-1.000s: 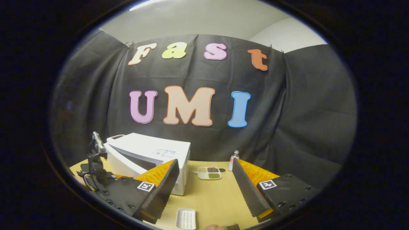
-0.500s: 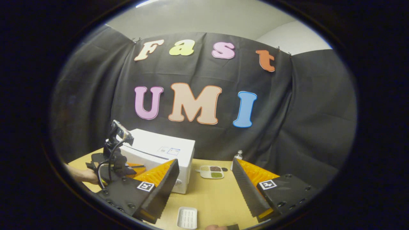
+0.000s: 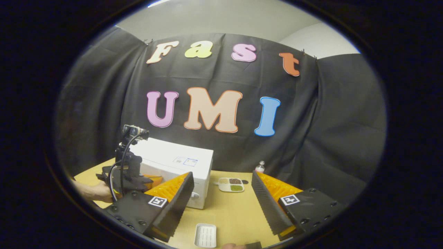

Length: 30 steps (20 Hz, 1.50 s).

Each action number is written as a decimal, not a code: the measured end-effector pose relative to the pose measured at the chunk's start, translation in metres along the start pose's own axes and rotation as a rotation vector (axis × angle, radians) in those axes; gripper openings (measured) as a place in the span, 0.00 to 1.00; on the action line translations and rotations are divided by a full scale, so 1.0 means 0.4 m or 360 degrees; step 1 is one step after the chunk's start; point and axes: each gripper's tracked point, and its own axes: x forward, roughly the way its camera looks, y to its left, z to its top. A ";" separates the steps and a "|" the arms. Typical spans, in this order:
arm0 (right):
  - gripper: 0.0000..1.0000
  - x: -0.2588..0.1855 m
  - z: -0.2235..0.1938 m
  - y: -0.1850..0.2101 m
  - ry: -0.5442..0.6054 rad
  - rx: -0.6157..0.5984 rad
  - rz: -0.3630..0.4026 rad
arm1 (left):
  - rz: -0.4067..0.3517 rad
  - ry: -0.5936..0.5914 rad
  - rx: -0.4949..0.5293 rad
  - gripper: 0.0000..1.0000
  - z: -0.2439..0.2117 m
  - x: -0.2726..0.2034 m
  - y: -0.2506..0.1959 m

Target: Open the microwave oven with the left hand, put the food in, and close the microwave oven.

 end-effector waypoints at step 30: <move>0.97 0.010 0.054 0.020 -0.0153 0.0118 0.0117 | 0.0271 -0.0683 0.0256 0.96 0.378 -0.627 -0.035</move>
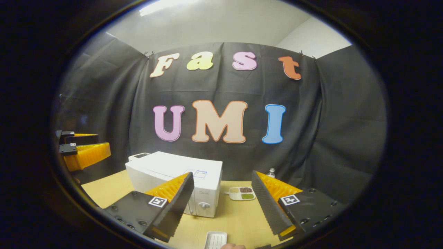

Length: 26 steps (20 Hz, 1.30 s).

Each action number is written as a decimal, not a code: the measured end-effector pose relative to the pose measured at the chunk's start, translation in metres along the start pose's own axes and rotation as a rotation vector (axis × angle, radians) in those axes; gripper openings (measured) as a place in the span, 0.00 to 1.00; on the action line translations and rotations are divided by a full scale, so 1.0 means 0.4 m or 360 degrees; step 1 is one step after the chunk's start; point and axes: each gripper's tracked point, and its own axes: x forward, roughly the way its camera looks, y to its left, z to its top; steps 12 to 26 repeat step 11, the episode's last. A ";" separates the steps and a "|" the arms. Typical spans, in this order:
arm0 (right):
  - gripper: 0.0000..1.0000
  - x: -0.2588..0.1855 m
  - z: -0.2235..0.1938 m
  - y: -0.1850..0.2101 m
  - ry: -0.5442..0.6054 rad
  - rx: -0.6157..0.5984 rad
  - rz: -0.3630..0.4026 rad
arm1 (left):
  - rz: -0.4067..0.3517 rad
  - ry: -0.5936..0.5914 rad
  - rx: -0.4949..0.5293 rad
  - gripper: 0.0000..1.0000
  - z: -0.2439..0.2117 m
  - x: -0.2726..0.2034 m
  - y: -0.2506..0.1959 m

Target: Open the microwave oven with the left hand, put the food in, and close the microwave oven.

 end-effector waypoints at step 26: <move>0.97 0.003 0.004 -0.069 -0.0008 -0.0021 -0.0034 | -0.0023 0.0079 -0.0053 0.98 -0.029 0.028 -0.021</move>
